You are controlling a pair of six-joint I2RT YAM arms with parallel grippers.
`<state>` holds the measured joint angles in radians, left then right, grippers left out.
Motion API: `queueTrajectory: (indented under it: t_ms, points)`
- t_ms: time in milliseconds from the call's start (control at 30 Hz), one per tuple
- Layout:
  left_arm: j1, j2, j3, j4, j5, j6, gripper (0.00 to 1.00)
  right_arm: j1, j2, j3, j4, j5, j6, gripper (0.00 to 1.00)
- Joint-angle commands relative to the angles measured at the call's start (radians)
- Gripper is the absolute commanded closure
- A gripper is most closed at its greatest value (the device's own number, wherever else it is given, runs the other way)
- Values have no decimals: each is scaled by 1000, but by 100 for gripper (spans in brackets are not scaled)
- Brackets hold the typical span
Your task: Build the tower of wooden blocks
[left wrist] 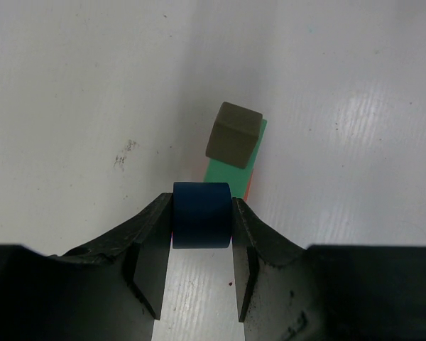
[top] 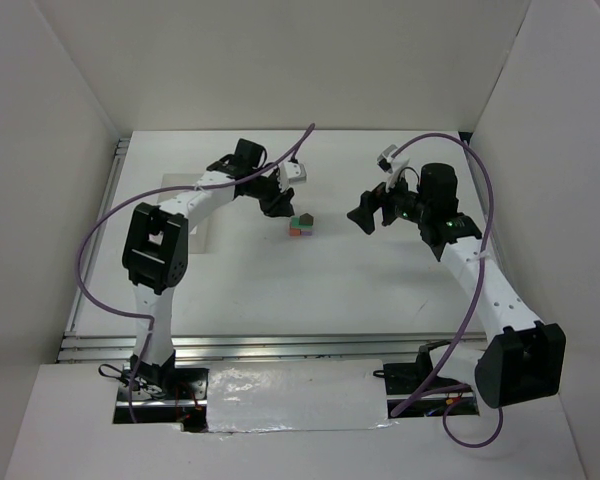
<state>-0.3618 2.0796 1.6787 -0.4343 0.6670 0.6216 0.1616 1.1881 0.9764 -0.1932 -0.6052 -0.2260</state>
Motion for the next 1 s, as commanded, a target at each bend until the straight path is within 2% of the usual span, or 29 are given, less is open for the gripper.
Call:
queueTrajectory:
  t_ms: [0, 400, 967]
  points:
    - [-15, 27, 33, 31, 39, 21, 79, 10, 11, 47, -12, 12, -15, 0]
    - [-39, 62, 61, 2, 3, 52, 79, 10, 10, 42, -20, 16, -30, 0]
    - [-34, 63, 56, -44, 74, 128, 79, 10, 13, 50, -37, 1, -38, 0]
